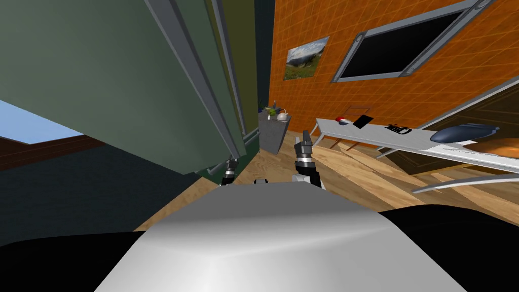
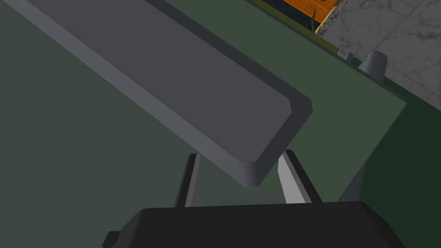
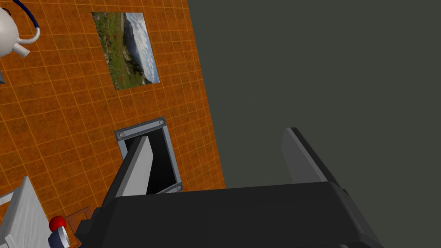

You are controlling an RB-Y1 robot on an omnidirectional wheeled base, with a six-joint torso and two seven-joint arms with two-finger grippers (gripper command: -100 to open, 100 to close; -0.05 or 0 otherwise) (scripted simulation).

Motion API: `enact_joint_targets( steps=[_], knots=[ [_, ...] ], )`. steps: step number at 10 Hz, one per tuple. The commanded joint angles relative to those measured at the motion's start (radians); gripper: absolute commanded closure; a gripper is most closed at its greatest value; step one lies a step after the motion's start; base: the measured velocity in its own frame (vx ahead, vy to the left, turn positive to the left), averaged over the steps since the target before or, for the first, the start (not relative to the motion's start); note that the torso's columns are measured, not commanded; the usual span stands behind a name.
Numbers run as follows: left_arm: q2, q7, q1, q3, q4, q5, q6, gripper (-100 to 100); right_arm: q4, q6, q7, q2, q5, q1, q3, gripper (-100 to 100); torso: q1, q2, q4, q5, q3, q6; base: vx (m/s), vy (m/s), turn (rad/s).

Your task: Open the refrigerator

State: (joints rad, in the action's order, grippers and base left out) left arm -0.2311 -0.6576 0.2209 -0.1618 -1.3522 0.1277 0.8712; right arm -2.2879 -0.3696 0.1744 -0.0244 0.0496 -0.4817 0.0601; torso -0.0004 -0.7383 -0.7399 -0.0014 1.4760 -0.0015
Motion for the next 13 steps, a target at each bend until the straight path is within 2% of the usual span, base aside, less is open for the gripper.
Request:
enact_joint_targets(
  steps=[1,2,3,5,6,7,9,10,11,12,13],
  knots=[
    [-0.005,-0.022,-0.053,0.004,0.037,-0.009,0.001,100,0.0,0.0,0.0,0.0,0.0,0.0,0.0,0,0.001,-0.002,-0.001,0.0,-0.001,0.0,-0.177,0.058,-0.082],
    [-0.009,-0.039,-0.086,0.007,0.069,-0.018,-0.003,100,0.0,0.0,0.0,0.0,0.0,0.0,0.0,0,0.0,0.001,-0.002,-0.001,0.0,-0.001,-0.179,0.052,-0.121],
    [-0.009,-0.039,-0.095,0.007,0.069,-0.018,-0.003,100,0.0,0.0,0.0,0.0,0.0,0.0,0.0,0,0.001,0.0,-0.001,-0.001,0.0,0.0,-0.16,0.038,-0.096],
    [-0.016,-0.075,-0.164,0.011,0.133,-0.034,-0.012,100,0.0,0.0,0.0,0.0,0.0,0.0,0.0,0,-0.002,-0.004,-0.002,-0.001,-0.002,0.003,-0.227,0.063,-0.183],
    [-0.016,-0.075,-0.178,0.011,0.133,-0.034,-0.012,100,0.0,0.0,0.0,0.0,0.0,0.0,0.0,0,-0.003,-0.008,-0.001,0.0,-0.005,0.005,-0.233,0.041,-0.108],
    [-0.017,-0.072,-0.165,0.015,0.137,-0.031,-0.01,100,0.0,0.0,0.0,0.0,0.0,0.0,0.0,0,-0.007,-0.008,-0.002,-0.001,-0.005,0.003,-0.094,0.009,-0.007],
    [0.042,-0.009,-0.228,0.005,0.224,-0.004,0.004,100,0.0,0.0,0.0,0.0,0.0,0.0,0.0,0,0.001,0.003,-0.001,0.0,0.002,0.007,-0.135,0.231,-0.355],
    [0.042,-0.003,-0.244,0.005,0.234,-0.004,0.004,100,0.0,0.0,0.0,-0.001,0.0,0.0,0.0,0,0.004,0.003,0.001,0.003,0.002,0.01,-0.168,0.256,-0.27],
    [0.072,0.033,-0.281,0.001,0.28,0.009,0.013,100,0.0,0.0,0.0,0.0,0.0,0.0,0.0,0,0.0,0.0,0.0,0.001,0.0,0.001,-0.196,0.234,-0.264],
    [0.072,0.033,-0.285,0.001,0.28,0.009,0.013,100,0.0,0.0,0.0,0.0,0.0,0.0,0.0,0,-0.001,-0.005,-0.002,0.0,-0.002,-0.001,-0.16,0.188,-0.187],
    [0.101,0.068,-0.322,-0.003,0.322,0.023,0.022,100,0.0,0.0,0.0,0.0,0.0,0.0,0.0,0,-0.001,-0.006,-0.003,-0.001,-0.003,-0.004,-0.185,0.199,-0.256]
  ],
)
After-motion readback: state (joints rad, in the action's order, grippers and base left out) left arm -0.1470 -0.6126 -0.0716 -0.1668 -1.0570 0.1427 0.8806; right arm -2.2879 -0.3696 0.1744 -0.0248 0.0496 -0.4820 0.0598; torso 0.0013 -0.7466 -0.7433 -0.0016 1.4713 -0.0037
